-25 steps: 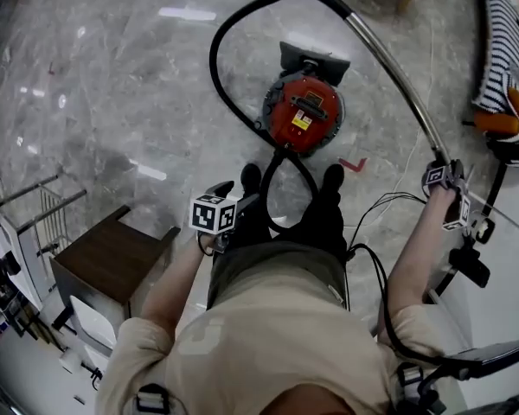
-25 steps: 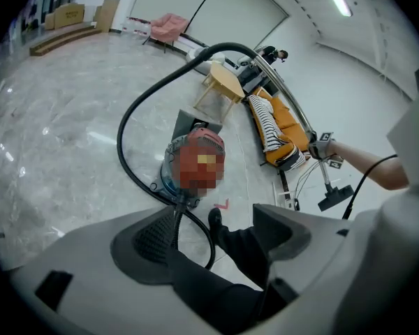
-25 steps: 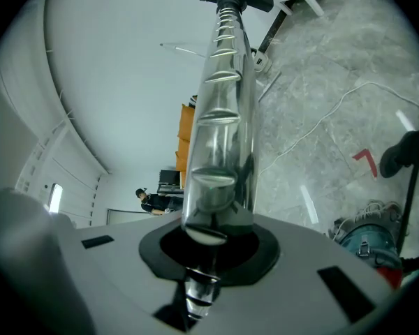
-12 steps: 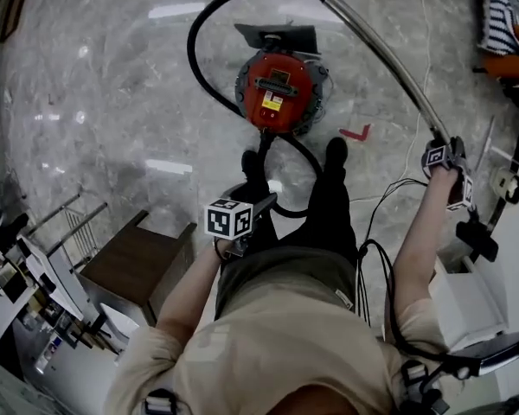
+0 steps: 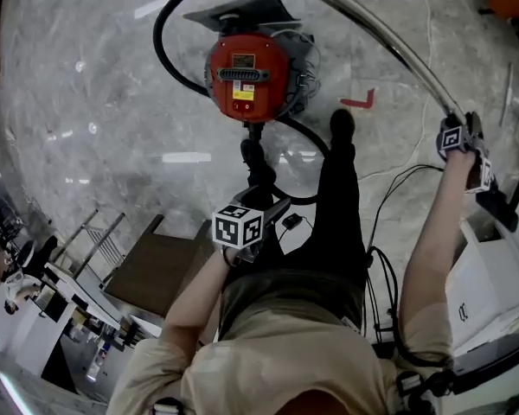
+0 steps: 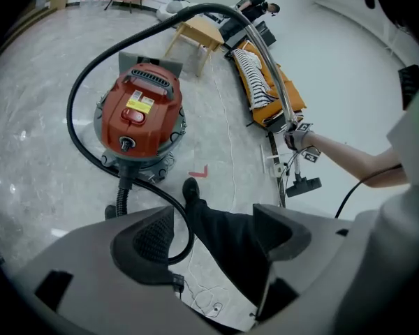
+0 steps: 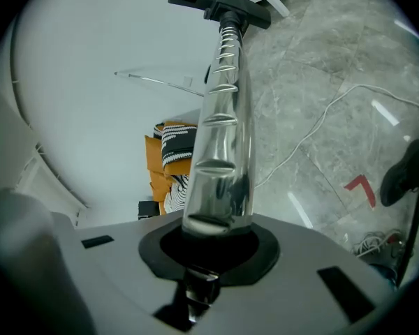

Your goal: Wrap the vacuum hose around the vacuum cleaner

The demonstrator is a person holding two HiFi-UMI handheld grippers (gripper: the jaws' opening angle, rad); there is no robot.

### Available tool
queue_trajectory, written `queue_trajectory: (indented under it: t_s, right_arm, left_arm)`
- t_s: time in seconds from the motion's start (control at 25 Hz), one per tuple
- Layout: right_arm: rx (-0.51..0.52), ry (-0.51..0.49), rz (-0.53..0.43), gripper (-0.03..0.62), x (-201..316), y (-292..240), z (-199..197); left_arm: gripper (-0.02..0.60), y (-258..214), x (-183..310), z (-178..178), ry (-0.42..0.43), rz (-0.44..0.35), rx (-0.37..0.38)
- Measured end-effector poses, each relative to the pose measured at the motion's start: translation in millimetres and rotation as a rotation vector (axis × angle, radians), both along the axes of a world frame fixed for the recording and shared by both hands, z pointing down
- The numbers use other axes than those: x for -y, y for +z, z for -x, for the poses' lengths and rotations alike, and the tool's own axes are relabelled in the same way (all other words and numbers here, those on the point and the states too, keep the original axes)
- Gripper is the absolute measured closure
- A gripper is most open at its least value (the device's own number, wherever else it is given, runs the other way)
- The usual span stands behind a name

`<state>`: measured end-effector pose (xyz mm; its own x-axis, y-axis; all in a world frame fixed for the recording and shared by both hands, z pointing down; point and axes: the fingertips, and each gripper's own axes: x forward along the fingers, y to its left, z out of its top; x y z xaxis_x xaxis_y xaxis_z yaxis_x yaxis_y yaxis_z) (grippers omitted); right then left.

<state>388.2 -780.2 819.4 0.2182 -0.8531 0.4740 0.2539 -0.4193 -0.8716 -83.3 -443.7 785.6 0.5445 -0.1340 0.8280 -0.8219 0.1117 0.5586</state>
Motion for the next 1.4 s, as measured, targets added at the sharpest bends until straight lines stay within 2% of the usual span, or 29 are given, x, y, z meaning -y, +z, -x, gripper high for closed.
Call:
queue_trajectory:
  t_s: [0.32, 0.6, 0.96, 1.12, 1.4]
  right_arm:
    - [0.028, 0.034, 0.017, 0.536, -24, 74, -19]
    - [0.022, 0.056, 0.069, 0.536, -21, 119, -22]
    - [0.043, 0.016, 0.146, 0.533, -16, 164, -19]
    - [0.063, -0.008, 0.193, 0.532, -20, 193, -5]
    - [0.129, -0.007, 0.203, 0.531, -25, 251, 28]
  left_arm:
    - [0.221, 67, 1, -35, 0.039, 0.046, -0.051]
    - [0.221, 94, -10, -66, 0.075, 0.091, -0.101]
    - [0.221, 112, 13, -62, 0.046, 0.097, -0.094]
    - [0.221, 122, 27, -63, 0.037, 0.089, -0.103]
    - [0.221, 139, 47, -65, 0.037, 0.048, -0.11]
